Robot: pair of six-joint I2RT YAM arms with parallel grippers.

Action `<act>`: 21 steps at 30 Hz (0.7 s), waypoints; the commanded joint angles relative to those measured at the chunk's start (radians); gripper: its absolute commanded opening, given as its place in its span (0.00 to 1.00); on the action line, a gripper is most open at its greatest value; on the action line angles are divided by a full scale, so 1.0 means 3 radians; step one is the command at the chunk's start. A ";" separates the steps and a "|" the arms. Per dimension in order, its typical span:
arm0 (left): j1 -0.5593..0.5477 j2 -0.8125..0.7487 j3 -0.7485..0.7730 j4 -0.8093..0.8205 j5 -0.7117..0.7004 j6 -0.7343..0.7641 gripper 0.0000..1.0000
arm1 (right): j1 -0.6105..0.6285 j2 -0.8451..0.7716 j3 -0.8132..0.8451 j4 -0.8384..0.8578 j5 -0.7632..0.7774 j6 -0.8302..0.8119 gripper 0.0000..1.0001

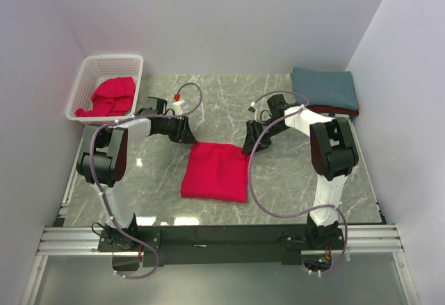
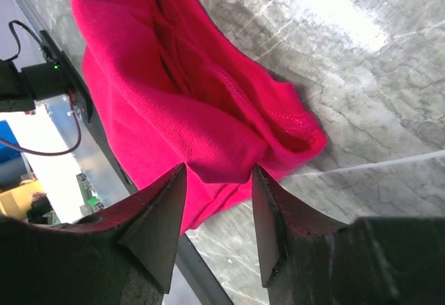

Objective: Fold and stack the t-shirts
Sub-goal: Fold the tshirt

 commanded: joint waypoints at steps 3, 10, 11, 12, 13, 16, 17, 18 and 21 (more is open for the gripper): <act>-0.0017 0.0004 0.0046 0.0179 0.0087 -0.0155 0.31 | -0.0023 -0.0100 0.0017 0.0038 -0.0117 0.0049 0.46; -0.0017 0.0015 0.0046 0.0184 0.0082 -0.0160 0.10 | -0.0038 -0.0192 -0.0003 0.0084 0.0047 0.0074 0.10; -0.0017 0.0004 0.0036 0.0199 0.0057 -0.0175 0.06 | -0.0038 -0.0218 -0.0003 0.0084 0.0067 0.0074 0.01; -0.0017 -0.0011 0.0030 0.0209 0.0051 -0.0176 0.01 | -0.0038 -0.0279 -0.0003 0.0084 0.0083 0.0079 0.00; -0.0017 -0.0026 0.0020 0.0209 0.0051 -0.0176 0.01 | -0.0048 -0.0315 0.0002 0.0063 0.0108 0.0079 0.00; 0.0004 -0.0123 -0.0051 0.0281 0.0005 -0.0176 0.01 | -0.0054 -0.0458 0.0007 0.0012 0.0154 0.0090 0.00; 0.0014 -0.0154 -0.0072 0.0306 -0.0010 -0.0186 0.01 | -0.0059 -0.0489 0.0017 -0.0008 0.0205 0.0090 0.00; 0.0024 -0.0210 -0.0092 0.0327 -0.0020 -0.0196 0.01 | -0.0059 -0.0545 0.0017 -0.0024 0.0236 0.0085 0.00; 0.0075 -0.0272 -0.0154 0.0393 -0.0025 -0.0216 0.01 | -0.0074 -0.0591 0.0017 -0.0054 0.0405 0.0069 0.00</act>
